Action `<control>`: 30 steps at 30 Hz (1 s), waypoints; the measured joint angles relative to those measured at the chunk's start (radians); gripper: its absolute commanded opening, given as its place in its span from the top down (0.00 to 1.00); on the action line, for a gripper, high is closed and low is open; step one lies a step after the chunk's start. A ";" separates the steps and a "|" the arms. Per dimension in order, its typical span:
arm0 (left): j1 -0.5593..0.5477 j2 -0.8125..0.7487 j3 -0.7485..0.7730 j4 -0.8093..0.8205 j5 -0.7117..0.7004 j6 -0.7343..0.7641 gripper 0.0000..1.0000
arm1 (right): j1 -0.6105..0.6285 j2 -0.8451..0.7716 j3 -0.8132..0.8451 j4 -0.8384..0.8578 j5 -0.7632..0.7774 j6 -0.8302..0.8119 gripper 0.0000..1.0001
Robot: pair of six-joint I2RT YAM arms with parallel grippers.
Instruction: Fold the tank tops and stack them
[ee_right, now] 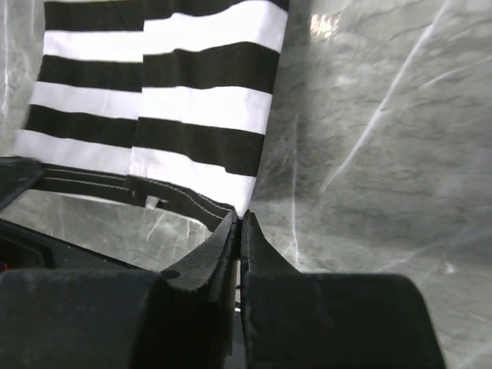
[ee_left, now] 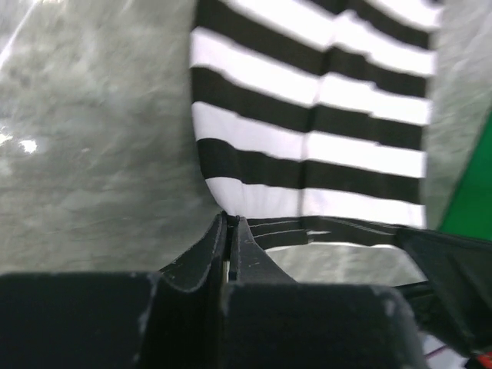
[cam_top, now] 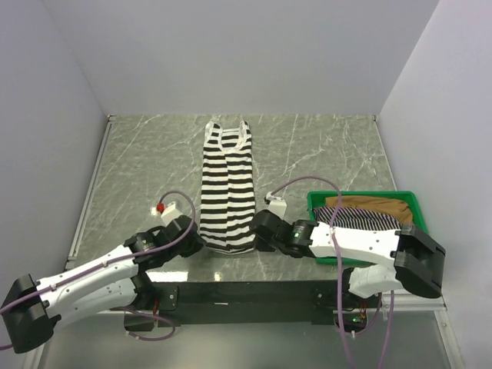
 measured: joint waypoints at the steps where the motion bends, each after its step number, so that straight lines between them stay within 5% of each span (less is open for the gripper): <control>1: 0.000 0.002 0.024 -0.011 -0.010 -0.002 0.99 | -0.001 -0.002 0.015 -0.023 0.010 -0.004 1.00; 8: 0.029 0.159 0.212 -0.017 -0.081 0.044 0.99 | -0.085 0.068 0.168 -0.069 0.023 -0.081 1.00; 16: 0.299 0.353 0.303 0.106 -0.015 0.176 0.99 | -0.263 0.199 0.306 -0.069 -0.025 -0.196 1.00; 30: 0.517 0.789 0.682 0.206 0.126 0.344 1.00 | -0.483 0.539 0.672 -0.057 -0.175 -0.360 1.00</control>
